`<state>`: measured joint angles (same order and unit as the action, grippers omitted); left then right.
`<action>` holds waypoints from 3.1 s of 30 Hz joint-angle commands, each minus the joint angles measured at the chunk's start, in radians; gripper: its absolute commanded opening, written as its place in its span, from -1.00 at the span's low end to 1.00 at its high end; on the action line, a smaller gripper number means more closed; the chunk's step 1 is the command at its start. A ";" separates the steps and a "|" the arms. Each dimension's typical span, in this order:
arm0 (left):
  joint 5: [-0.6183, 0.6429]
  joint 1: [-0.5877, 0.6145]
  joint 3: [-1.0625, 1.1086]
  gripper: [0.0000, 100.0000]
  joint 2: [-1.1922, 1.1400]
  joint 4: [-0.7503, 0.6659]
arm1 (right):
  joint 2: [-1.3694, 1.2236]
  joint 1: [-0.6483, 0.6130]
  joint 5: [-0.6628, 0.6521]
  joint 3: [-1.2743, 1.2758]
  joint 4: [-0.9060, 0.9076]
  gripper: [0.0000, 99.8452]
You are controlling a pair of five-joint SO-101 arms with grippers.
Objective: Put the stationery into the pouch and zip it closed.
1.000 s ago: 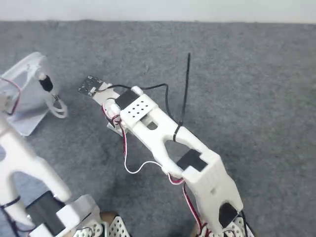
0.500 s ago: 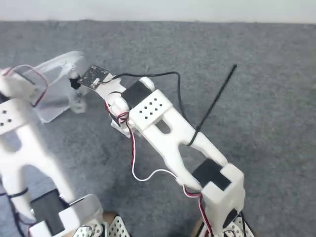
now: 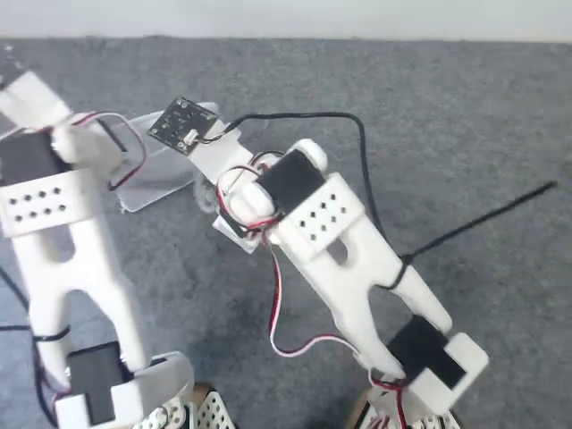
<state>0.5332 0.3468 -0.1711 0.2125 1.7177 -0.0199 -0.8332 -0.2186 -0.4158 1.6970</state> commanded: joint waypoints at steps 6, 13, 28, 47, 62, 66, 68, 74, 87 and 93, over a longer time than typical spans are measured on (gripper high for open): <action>-0.069 -0.146 -0.070 -0.98 0.106 0.037 | 0.168 0.016 0.014 -0.061 0.007 -0.99; -0.072 -0.157 0.027 -0.98 0.210 -0.025 | 0.240 0.016 0.015 -0.060 0.008 -0.99; -0.072 -0.161 0.070 -0.98 0.212 -0.064 | 0.527 0.047 0.015 0.150 -0.091 -0.99; -0.074 -0.160 0.071 -0.98 0.212 -0.063 | 1.046 0.044 0.015 0.988 -0.941 -0.99; -0.075 -0.157 0.079 -0.98 0.212 -0.061 | 1.043 0.044 0.015 1.045 -1.171 -0.99; -0.081 -0.161 0.107 -0.98 0.212 -0.086 | 1.020 0.044 0.015 1.045 -1.228 -0.99; -0.098 -0.161 0.113 -0.98 0.212 -0.092 | 0.984 0.045 0.015 1.045 -1.279 -0.99; -0.098 -0.161 0.114 -0.98 0.213 -0.092 | 0.889 0.047 0.130 1.043 -1.423 -0.99; -0.098 -0.161 0.114 -0.98 0.213 -0.086 | 0.690 0.048 0.198 1.045 -1.653 -0.99; -0.098 -0.161 0.114 -0.98 0.213 -0.086 | 0.590 0.048 0.192 1.117 -1.856 -0.99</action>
<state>0.4411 0.1933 -0.0330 0.3675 1.6671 0.5877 -0.8009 -0.0299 0.6874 -0.0338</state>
